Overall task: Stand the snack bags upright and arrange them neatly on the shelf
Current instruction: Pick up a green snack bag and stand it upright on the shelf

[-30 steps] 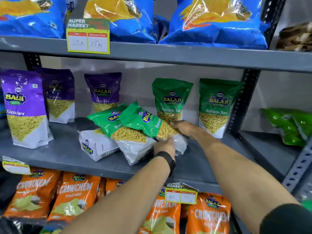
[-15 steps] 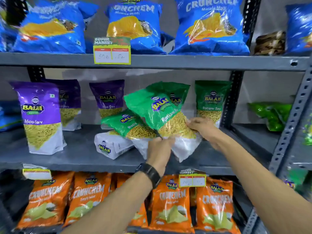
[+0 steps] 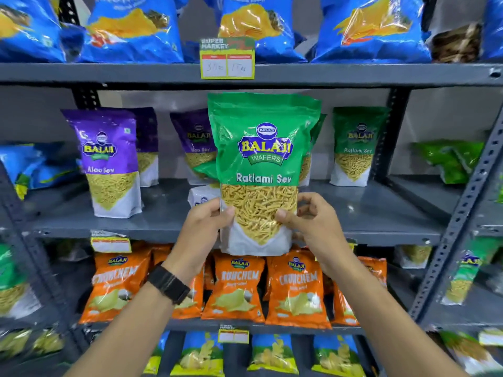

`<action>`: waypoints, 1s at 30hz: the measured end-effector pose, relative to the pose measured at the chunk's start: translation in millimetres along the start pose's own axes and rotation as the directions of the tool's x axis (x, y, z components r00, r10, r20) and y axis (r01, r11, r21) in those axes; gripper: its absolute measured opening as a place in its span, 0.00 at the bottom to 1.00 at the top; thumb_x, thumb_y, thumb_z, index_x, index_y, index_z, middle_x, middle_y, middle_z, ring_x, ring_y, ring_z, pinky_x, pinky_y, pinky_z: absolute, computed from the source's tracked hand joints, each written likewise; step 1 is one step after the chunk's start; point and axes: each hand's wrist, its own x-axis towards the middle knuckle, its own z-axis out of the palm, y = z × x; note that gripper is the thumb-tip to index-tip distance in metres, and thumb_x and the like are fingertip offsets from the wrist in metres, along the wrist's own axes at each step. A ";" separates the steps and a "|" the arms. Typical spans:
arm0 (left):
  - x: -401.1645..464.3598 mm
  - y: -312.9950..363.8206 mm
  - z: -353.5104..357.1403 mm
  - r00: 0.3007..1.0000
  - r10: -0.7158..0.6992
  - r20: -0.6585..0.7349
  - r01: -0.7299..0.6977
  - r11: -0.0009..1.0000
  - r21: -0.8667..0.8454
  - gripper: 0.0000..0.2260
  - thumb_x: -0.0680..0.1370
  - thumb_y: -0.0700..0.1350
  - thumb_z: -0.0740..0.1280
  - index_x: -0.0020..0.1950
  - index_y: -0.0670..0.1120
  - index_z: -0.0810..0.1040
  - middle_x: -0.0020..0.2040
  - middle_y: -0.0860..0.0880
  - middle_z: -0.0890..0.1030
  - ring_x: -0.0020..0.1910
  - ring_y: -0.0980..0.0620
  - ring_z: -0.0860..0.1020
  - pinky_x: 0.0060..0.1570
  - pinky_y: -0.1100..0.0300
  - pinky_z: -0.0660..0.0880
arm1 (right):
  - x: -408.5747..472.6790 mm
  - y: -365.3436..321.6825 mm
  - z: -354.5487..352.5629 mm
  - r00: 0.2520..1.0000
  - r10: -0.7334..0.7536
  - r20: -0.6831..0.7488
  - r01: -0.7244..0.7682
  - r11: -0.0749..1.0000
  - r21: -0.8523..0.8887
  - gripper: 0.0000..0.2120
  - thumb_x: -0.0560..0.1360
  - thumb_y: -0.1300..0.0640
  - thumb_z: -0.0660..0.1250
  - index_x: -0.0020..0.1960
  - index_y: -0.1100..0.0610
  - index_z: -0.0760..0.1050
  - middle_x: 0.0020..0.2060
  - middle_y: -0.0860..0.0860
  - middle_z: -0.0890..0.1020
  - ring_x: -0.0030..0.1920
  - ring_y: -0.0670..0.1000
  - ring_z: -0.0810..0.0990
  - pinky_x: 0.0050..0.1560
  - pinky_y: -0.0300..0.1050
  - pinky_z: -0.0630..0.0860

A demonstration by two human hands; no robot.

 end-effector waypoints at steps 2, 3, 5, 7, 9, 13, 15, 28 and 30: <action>-5.0 -1.0 -3.8 0.998 0.045 0.035 -0.044 0.999 -0.024 0.17 0.82 0.48 0.66 0.45 0.34 0.72 0.39 0.44 0.69 0.41 0.46 0.68 0.43 0.51 0.64 | -5.8 -0.1 1.3 1.000 -0.027 0.003 0.027 1.000 0.001 0.18 0.71 0.51 0.79 0.57 0.52 0.77 0.49 0.64 0.79 0.44 0.59 0.80 0.40 0.50 0.77; -6.2 -1.1 -4.8 0.997 0.055 0.048 -0.053 0.998 -0.032 0.19 0.81 0.50 0.66 0.48 0.32 0.72 0.39 0.44 0.71 0.40 0.45 0.68 0.45 0.50 0.63 | -7.5 -0.4 1.6 1.000 -0.030 0.001 0.030 1.000 -0.003 0.18 0.71 0.51 0.79 0.57 0.52 0.77 0.51 0.64 0.80 0.45 0.61 0.81 0.41 0.51 0.78; -6.7 -2.3 -5.8 0.997 0.067 0.044 -0.066 0.998 -0.025 0.18 0.81 0.49 0.66 0.48 0.32 0.72 0.37 0.43 0.70 0.38 0.45 0.68 0.43 0.49 0.62 | -8.6 0.1 0.4 0.999 -0.040 -0.001 0.040 0.999 -0.007 0.17 0.71 0.51 0.79 0.57 0.51 0.78 0.52 0.63 0.82 0.49 0.63 0.83 0.42 0.52 0.79; -5.5 -2.3 -2.6 0.997 0.061 0.050 -0.060 0.998 -0.008 0.16 0.83 0.47 0.66 0.43 0.35 0.72 0.33 0.44 0.69 0.34 0.46 0.67 0.37 0.51 0.63 | -8.6 0.1 -2.9 0.999 -0.045 -0.004 0.045 0.999 -0.011 0.17 0.72 0.52 0.78 0.57 0.51 0.78 0.52 0.61 0.83 0.52 0.63 0.83 0.44 0.56 0.81; -0.1 0.6 5.0 0.998 0.038 0.053 -0.039 0.999 0.020 0.15 0.83 0.46 0.66 0.38 0.41 0.74 0.31 0.46 0.70 0.31 0.47 0.68 0.35 0.53 0.63 | -4.6 1.9 -8.4 0.999 -0.035 -0.019 0.035 0.999 -0.015 0.17 0.72 0.51 0.78 0.57 0.51 0.78 0.52 0.60 0.84 0.52 0.63 0.83 0.46 0.60 0.82; 29.4 5.2 33.9 0.992 0.008 0.126 -0.012 0.999 0.033 0.11 0.81 0.47 0.69 0.39 0.49 0.83 0.36 0.43 0.83 0.35 0.43 0.81 0.41 0.48 0.75 | 20.9 11.7 -33.4 0.997 -0.008 -0.081 0.009 1.000 0.008 0.16 0.73 0.54 0.77 0.59 0.54 0.78 0.54 0.62 0.84 0.52 0.62 0.85 0.47 0.59 0.81; 52.9 2.2 59.3 0.979 0.006 0.202 -0.010 1.000 0.021 0.10 0.79 0.46 0.72 0.55 0.42 0.85 0.53 0.42 0.89 0.53 0.43 0.87 0.57 0.48 0.81 | 40.3 17.4 -55.4 0.994 0.017 -0.104 -0.013 0.999 0.043 0.15 0.74 0.57 0.76 0.59 0.57 0.79 0.54 0.64 0.85 0.55 0.64 0.85 0.53 0.64 0.81; 188.6 -44.1 273.0 0.964 -0.131 0.230 0.115 0.990 0.083 0.10 0.79 0.38 0.71 0.58 0.35 0.77 0.53 0.45 0.83 0.48 0.47 0.82 0.50 0.59 0.79 | 167.7 69.2 -231.3 0.947 0.142 -0.290 -0.121 0.989 0.089 0.22 0.74 0.69 0.73 0.67 0.61 0.73 0.61 0.63 0.82 0.62 0.65 0.82 0.64 0.66 0.78; 188.6 -42.6 287.2 0.967 -0.148 0.209 0.127 0.986 0.112 0.08 0.80 0.38 0.70 0.44 0.42 0.73 0.39 0.52 0.74 0.35 0.57 0.71 0.33 0.71 0.69 | 175.0 74.7 -243.2 0.942 0.145 -0.304 -0.127 0.989 0.080 0.24 0.74 0.70 0.73 0.68 0.61 0.72 0.58 0.61 0.82 0.62 0.64 0.82 0.64 0.65 0.78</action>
